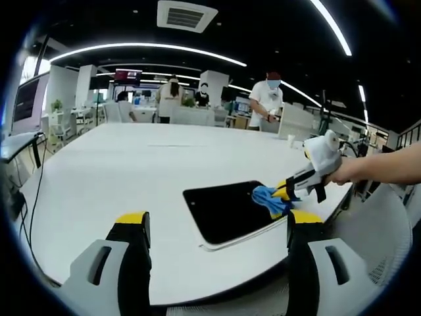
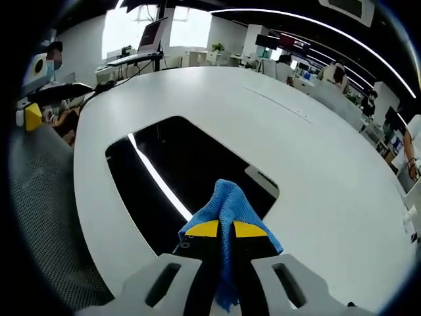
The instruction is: Wipe the mirror surface with the cleaning cloth until all visible marks leave the cleaned area.
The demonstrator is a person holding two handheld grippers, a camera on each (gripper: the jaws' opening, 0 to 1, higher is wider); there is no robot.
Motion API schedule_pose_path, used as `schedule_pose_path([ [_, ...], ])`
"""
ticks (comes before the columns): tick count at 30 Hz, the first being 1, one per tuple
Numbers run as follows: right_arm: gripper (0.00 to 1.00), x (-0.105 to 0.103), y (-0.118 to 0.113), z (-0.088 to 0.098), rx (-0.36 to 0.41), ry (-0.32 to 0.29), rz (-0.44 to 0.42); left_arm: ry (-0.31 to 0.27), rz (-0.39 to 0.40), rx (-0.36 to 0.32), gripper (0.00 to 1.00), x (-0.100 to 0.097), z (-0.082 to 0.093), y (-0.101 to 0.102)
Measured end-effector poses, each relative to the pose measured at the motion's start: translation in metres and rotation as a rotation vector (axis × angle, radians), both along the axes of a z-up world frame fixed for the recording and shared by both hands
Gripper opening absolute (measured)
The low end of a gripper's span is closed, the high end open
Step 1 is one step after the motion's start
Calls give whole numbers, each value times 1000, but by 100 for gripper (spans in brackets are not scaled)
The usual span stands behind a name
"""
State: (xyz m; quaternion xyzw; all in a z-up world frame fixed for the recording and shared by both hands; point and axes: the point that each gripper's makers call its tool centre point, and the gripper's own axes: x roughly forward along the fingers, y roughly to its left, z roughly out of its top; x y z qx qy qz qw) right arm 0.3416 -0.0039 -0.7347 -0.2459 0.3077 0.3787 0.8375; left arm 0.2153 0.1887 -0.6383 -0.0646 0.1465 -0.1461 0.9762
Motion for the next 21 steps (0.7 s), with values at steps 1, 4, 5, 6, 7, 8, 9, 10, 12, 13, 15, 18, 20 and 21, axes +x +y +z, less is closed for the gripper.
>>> schedule_pose_path([
  [1, 0, 2, 0, 0, 0, -1, -1, 0, 0, -1, 83, 0, 0, 0],
  [4, 0, 10, 1, 0, -2, -3, -4, -3, 0, -3, 83, 0, 0, 0],
  [5, 0, 13, 1, 0, -4, -3, -4, -4, 1, -3, 83, 0, 0, 0],
  [6, 0, 17, 1, 0, -9, -5, -4, -5, 1, -4, 83, 0, 0, 1],
  [7, 0, 19, 1, 0, -12, -6, -5, -5, 2, -4, 83, 0, 1, 1],
  [8, 0, 23, 2, -1, -17, -8, -6, -6, 3, -5, 83, 0, 1, 1],
  [9, 0, 26, 2, -1, -20, -11, -7, -7, 4, -6, 83, 0, 1, 1],
  [10, 0, 28, 2, -1, -24, -15, -7, -9, 5, -6, 83, 0, 1, 1],
  [12, 1, 34, 3, -1, -33, -26, -5, -10, 6, -8, 83, 1, 1, 1],
  [13, 1, 38, 3, -1, -39, -34, -2, -11, 7, -9, 83, 0, 1, 1],
  [15, 1, 43, 4, -1, -41, -34, -5, -12, 9, -11, 82, 0, 1, 1],
  [18, 1, 52, 4, -1, -50, -39, -9, -13, 10, -12, 82, 0, 1, 1],
  [20, 1, 58, 3, -2, -55, -42, -12, -14, 10, -13, 82, 0, 2, 1],
  [21, 1, 61, 3, -2, -55, -42, -15, -13, 10, -12, 82, 0, 1, 1],
])
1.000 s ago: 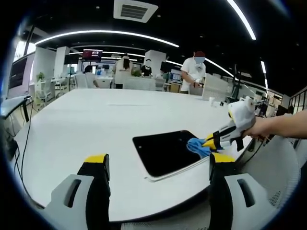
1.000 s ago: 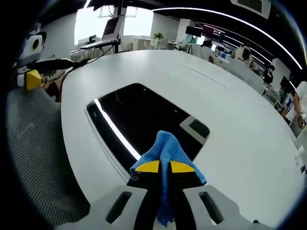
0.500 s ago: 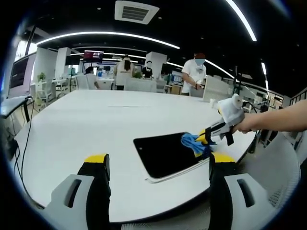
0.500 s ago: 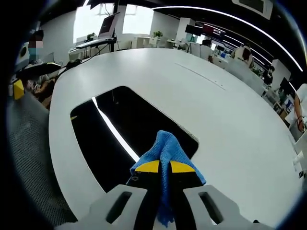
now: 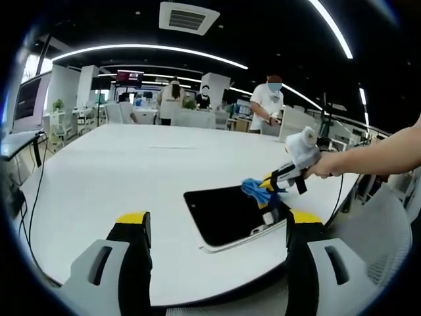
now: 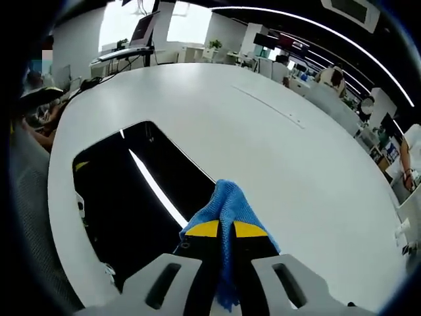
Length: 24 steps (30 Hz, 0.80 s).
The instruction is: Wipe the mirror surface with the cleaning cloth until all visible marks leave the cleaned area.
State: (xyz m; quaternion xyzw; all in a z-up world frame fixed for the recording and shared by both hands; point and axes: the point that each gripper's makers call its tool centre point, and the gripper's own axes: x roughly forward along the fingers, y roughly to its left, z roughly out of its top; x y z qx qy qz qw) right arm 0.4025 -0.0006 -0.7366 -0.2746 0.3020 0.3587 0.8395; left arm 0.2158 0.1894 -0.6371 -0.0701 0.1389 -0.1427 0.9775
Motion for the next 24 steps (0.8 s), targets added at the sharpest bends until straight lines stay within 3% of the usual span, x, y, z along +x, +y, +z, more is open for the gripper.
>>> schedule_pose_path([
  [7, 1, 15, 1, 1, 6, 14, -29, -1, 4, -1, 82, 0, 0, 0],
  [18, 1, 34, 1, 0, -33, -12, -30, 1, 4, -3, 82, 1, -1, 0],
  [24, 1, 30, 5, 3, -30, -8, -54, 1, 8, -4, 82, 0, 0, 0],
])
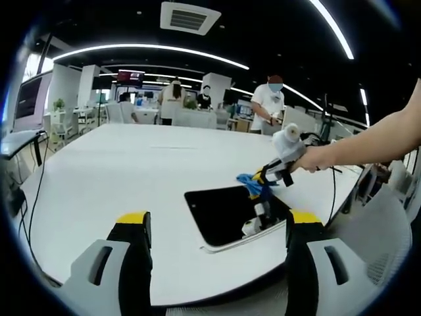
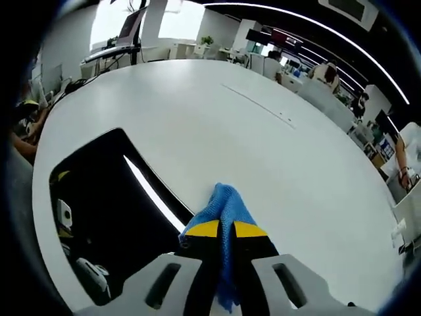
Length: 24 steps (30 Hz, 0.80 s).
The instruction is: Wipe the mirror surface with the cleaning cloth until all visible marks leave the cleaned area.
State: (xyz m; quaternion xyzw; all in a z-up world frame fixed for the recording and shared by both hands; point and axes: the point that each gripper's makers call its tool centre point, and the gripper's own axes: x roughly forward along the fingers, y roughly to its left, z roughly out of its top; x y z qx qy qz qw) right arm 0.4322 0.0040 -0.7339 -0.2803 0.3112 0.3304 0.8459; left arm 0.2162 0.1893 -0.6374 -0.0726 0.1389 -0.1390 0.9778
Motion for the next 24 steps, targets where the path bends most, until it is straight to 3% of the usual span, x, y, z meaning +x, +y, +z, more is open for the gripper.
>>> schedule_pose_path([
  [8, 0, 1, -2, 0, 34, -31, -20, 3, 3, -1, 81, 0, -1, 0],
  [11, 0, 2, -3, 0, 106, -38, -45, 8, -2, 1, 81, -1, -1, 0],
  [13, 0, 4, -6, -2, 178, -3, -88, 10, -4, 1, 81, -1, -2, -1],
  [24, 0, -1, -3, 1, 127, -1, -15, 24, -15, 5, 81, -2, -4, -2],
])
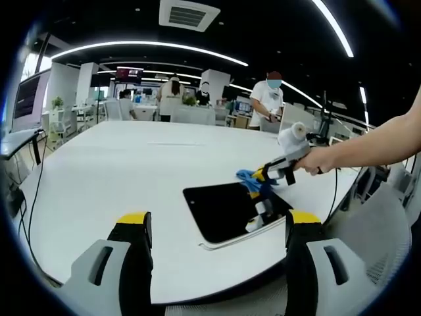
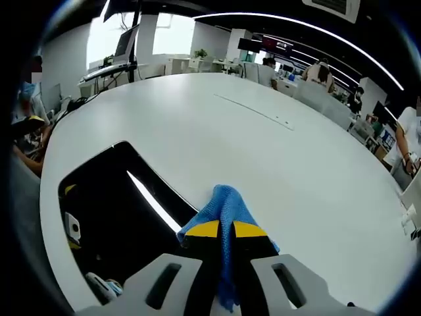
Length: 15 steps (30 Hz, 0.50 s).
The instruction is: Wipe the mirror surface with the cleaning cloth until all visible marks leave the cleaned area.
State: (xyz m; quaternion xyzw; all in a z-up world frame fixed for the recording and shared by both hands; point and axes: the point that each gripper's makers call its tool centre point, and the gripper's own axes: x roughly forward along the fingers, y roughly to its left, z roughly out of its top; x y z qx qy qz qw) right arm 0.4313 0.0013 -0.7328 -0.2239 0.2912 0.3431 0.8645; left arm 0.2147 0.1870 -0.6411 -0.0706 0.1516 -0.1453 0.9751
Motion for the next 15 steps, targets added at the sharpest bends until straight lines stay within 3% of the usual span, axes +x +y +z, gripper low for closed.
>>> schedule_pose_path([
  [6, 0, 1, 3, 18, 39, -13, -4, -6, 5, -3, 81, 0, 1, 1],
  [15, 0, -18, -2, 34, 49, -35, -10, -9, 1, -5, 81, -1, 2, 0],
])
